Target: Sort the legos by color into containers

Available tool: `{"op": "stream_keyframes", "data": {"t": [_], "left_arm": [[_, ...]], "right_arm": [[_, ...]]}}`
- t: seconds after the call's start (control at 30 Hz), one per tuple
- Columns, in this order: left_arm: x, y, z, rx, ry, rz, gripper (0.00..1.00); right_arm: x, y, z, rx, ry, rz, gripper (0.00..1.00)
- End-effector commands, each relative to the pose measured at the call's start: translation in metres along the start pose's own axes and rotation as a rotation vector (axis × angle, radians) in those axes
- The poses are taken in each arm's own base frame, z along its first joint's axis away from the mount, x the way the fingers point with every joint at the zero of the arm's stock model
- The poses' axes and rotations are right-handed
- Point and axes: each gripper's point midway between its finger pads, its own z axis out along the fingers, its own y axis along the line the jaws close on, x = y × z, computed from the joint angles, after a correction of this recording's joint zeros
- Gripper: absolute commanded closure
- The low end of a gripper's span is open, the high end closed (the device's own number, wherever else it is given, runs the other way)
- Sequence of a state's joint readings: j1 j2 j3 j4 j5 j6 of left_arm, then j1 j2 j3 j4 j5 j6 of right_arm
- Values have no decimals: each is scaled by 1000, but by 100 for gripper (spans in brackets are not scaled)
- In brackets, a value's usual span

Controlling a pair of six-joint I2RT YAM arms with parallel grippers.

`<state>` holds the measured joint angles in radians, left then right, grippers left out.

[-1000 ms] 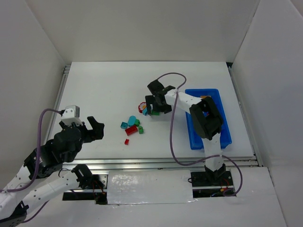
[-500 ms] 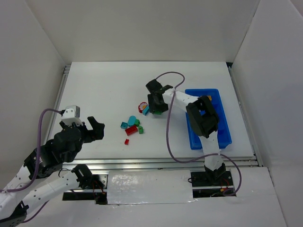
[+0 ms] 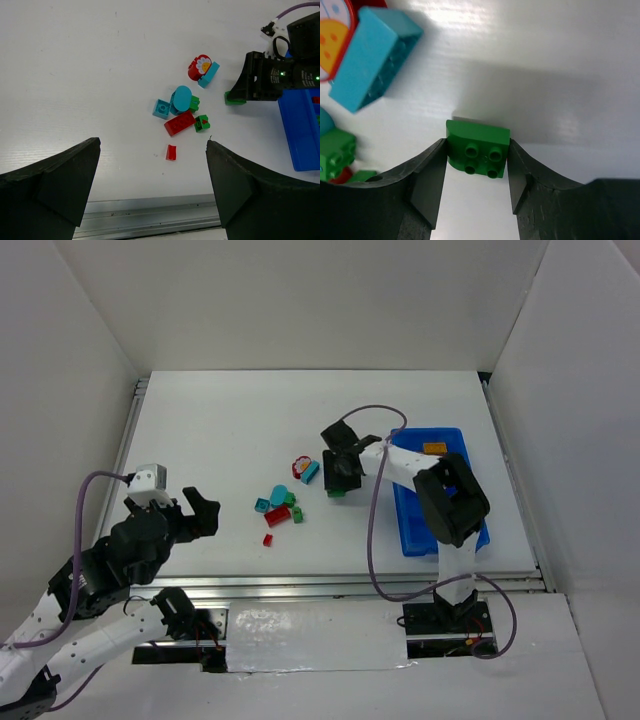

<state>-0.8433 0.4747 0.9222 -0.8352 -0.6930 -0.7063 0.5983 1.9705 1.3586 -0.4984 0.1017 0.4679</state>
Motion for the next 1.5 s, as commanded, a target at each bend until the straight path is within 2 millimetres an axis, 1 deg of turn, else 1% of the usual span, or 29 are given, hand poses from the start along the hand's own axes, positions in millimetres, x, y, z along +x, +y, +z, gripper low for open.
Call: {"op": "stream_keyframes", "data": {"t": [0.0,0.03,0.07,0.13,0.17,0.2,0.27,0.3,0.33,0.37,0.43,0.47,0.53,0.57,0.6,0.63,0.7,0.73,0.8,0.93,1.1,1.2,1.23,1.27,1.3,1.33,1.37,1.43,1.47], "left_arm": [[-11,-5,-2,24,-31,-7,1],[-11,-5,-2,22,-34,-11,0],[-12,-5,-2,23,-35,-11,0],[-11,-5,-3,24,-34,-14,0],[-12,-5,-4,27,-39,-15,0],[-13,-5,-4,29,-41,-17,0],[-13,-4,-5,32,-43,-21,0],[-13,-4,-5,32,-45,-24,1],[-13,-4,-5,30,-44,-23,1],[-13,-4,-5,32,-45,-25,0],[-13,-4,-5,33,-46,-26,1],[-13,-5,-5,38,-46,-23,0],[-13,-5,-5,39,-44,-22,0],[-13,-5,-5,39,-44,-19,0],[-13,-5,-6,40,-43,-21,1],[-13,-5,-5,40,-43,-19,1],[-14,-6,-6,45,-45,-23,1],[-14,-6,-6,45,-44,-20,1],[-14,-6,-6,45,-45,-21,0],[-14,-5,-6,45,-47,-24,0],[-14,-4,-7,44,-49,-26,0],[-14,-6,-6,45,-47,-24,0],[-14,-6,-6,45,-47,-22,1],[-13,-6,-4,41,-42,-18,0],[-12,-6,-4,39,-39,-15,0],[-12,-7,-4,40,-39,-14,0],[-11,-7,-3,36,-35,-9,1],[-11,-7,-2,32,-30,-5,0],[-11,-7,-2,30,-31,-7,0]], "right_arm": [[-23,13,-50,-74,-118,28,100],[-25,12,-60,-77,-139,31,100],[-31,9,-79,-86,-181,37,100],[-35,0,-95,-91,-217,57,100],[-38,-5,-111,-102,-250,69,100],[-37,-10,-117,-98,-254,75,100],[-40,-29,-134,-84,-286,110,100],[-38,-39,-138,-61,-287,125,100],[-34,-59,-138,-18,-288,161,100],[-36,-70,-151,-9,-323,192,100],[-32,-95,-157,16,-340,251,100],[-28,-122,-161,44,-351,322,100],[-22,-147,-163,77,-368,386,100],[-14,-159,-164,105,-375,426,100],[-13,-178,-165,139,-393,476,100],[-4,-185,-162,149,-391,501,100],[0,-205,-161,187,-406,564,100],[6,-210,-157,203,-401,596,100],[8,-221,-153,227,-416,640,100],[15,-227,-136,242,-379,671,100],[20,-232,-130,265,-367,683,96],[16,-228,-144,244,-408,681,95],[12,-223,-149,212,-418,677,93],[7,-218,-160,179,-451,664,92],[5,-210,-167,147,-464,651,87],[-2,-202,-182,105,-513,628,83],[-4,-184,-187,45,-521,584,68],[-9,-156,-199,-51,-547,507,39],[-9,-140,-204,-97,-554,459,32]]}}
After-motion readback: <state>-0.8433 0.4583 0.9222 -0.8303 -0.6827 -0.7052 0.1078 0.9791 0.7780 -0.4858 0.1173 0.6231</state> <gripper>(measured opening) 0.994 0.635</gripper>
